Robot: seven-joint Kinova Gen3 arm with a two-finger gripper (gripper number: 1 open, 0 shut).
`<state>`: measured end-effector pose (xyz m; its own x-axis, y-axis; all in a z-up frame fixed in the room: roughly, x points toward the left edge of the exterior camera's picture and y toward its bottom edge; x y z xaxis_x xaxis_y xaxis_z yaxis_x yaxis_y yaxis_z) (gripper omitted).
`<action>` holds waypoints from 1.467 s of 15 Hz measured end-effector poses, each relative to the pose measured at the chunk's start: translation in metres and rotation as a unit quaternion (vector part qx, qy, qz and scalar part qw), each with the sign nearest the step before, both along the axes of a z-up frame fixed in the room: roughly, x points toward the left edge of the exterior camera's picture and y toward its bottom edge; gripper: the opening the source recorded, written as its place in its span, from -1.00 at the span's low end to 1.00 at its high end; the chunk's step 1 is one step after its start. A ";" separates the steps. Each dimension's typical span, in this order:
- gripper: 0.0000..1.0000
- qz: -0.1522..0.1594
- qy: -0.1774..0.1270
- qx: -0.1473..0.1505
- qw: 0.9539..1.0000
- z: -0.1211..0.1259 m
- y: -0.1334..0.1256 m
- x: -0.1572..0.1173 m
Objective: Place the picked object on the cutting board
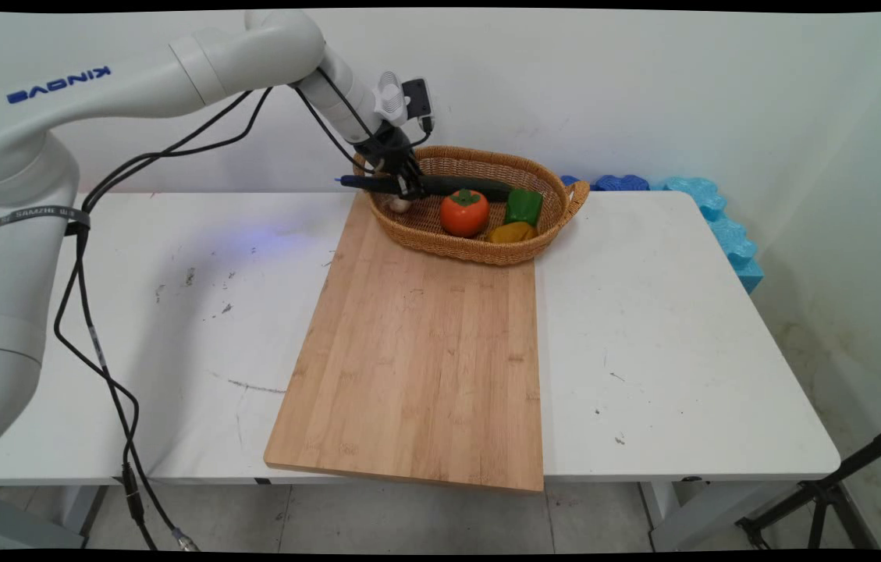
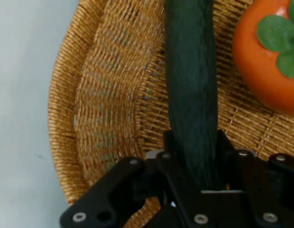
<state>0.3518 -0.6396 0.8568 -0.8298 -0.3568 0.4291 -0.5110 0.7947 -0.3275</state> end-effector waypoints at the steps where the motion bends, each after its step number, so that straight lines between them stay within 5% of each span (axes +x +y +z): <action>1: -1.00 0.001 0.000 0.001 1.000 -0.001 0.000 -0.001; 10: -1.00 0.007 0.010 -0.004 1.000 0.012 0.006 -0.003; 22: -1.00 0.022 0.045 -0.023 0.998 0.077 0.056 0.020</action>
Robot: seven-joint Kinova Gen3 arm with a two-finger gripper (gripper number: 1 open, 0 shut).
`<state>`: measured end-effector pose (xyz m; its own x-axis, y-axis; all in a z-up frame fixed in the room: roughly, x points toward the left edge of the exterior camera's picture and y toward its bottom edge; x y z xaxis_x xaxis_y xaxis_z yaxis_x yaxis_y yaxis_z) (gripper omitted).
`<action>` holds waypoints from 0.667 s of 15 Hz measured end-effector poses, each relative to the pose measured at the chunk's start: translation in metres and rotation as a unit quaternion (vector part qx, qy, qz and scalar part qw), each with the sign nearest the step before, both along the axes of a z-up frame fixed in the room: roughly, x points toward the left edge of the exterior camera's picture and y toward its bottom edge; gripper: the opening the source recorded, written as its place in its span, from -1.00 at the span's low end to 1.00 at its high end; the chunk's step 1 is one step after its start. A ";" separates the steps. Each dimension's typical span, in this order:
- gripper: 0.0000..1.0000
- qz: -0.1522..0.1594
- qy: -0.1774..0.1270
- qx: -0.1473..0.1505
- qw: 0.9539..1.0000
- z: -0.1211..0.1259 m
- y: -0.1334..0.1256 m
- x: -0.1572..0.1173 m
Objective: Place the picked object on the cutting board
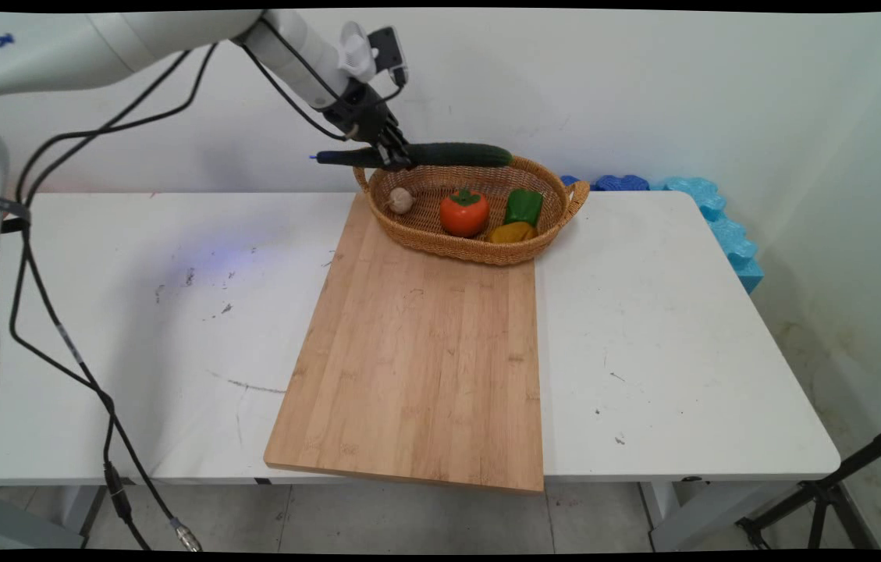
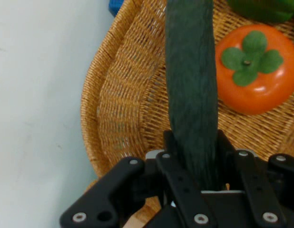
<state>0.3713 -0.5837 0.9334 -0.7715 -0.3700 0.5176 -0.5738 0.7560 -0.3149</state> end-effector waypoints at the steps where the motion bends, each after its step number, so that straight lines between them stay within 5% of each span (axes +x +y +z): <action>1: -1.00 0.002 0.006 0.001 1.000 0.006 0.008 0.002; 10: -1.00 -0.003 0.051 0.042 0.998 0.041 0.098 0.020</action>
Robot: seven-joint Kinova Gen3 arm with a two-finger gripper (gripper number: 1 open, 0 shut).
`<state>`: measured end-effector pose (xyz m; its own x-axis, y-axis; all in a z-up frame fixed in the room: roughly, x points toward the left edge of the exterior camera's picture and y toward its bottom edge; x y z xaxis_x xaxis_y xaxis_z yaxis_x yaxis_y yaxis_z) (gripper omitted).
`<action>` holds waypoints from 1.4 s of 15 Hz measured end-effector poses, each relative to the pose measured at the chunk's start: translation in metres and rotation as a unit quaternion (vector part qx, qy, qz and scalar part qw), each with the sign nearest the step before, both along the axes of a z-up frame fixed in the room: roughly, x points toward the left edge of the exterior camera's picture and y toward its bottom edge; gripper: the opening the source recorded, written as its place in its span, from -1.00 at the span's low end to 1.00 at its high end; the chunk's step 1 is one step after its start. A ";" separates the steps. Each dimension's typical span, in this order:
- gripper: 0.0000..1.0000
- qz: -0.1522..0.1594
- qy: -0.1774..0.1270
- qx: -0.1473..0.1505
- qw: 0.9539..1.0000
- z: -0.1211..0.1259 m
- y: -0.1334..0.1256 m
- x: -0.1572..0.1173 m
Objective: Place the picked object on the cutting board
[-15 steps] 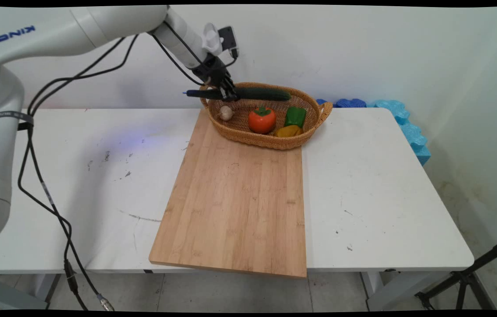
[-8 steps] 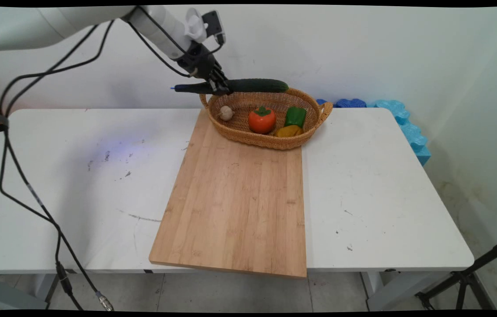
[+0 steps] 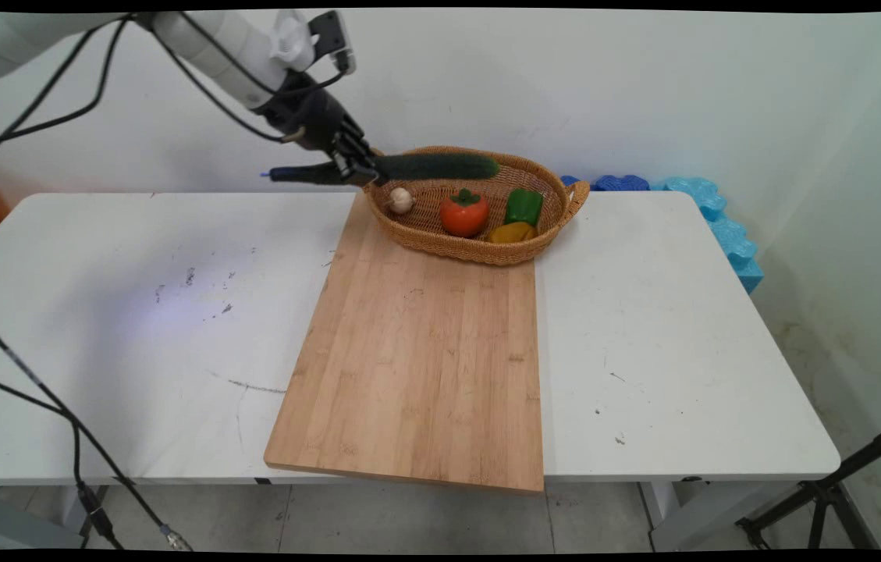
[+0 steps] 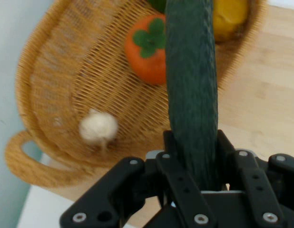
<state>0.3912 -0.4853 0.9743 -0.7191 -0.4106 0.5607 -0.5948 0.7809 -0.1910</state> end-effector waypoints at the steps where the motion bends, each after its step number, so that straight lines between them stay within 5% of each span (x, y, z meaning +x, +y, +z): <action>1: -1.00 -0.003 0.003 0.007 1.000 0.001 0.010 0.002; 13: -1.00 -0.056 0.034 0.113 0.991 -0.017 0.124 0.014; 21: -1.00 -0.093 0.044 0.146 0.984 -0.058 0.149 -0.006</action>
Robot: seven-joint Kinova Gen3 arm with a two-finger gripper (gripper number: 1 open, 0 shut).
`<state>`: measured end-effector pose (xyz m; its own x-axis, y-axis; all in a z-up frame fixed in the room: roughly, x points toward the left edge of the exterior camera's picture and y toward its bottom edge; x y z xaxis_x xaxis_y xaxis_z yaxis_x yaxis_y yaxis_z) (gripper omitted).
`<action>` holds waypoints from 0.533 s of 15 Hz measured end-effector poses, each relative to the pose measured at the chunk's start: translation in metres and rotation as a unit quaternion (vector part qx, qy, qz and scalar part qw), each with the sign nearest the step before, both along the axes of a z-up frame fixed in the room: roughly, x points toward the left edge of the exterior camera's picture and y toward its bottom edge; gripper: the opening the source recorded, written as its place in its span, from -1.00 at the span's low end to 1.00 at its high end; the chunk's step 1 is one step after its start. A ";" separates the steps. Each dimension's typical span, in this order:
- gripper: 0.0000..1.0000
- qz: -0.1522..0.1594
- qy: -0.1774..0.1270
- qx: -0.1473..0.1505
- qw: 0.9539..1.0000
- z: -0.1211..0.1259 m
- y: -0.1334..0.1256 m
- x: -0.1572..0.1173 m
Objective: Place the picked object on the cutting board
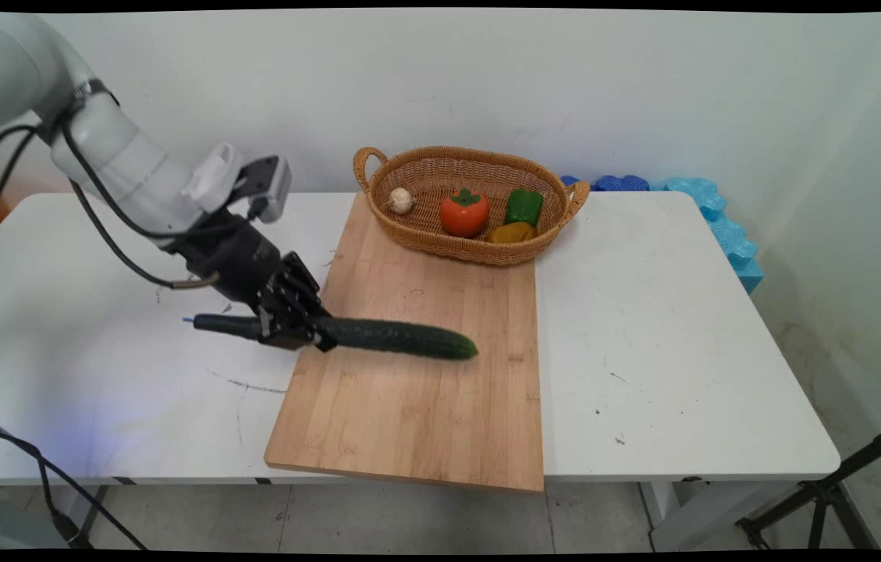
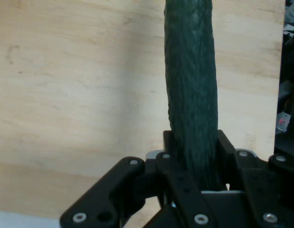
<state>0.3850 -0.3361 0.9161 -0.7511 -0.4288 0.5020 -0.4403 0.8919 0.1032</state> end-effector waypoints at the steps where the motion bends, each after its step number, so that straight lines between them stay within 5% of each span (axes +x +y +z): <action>1: -1.00 -0.007 0.002 0.001 1.000 -0.007 0.001 -0.005; 8: -1.00 -0.037 0.025 0.006 0.999 -0.045 0.000 -0.038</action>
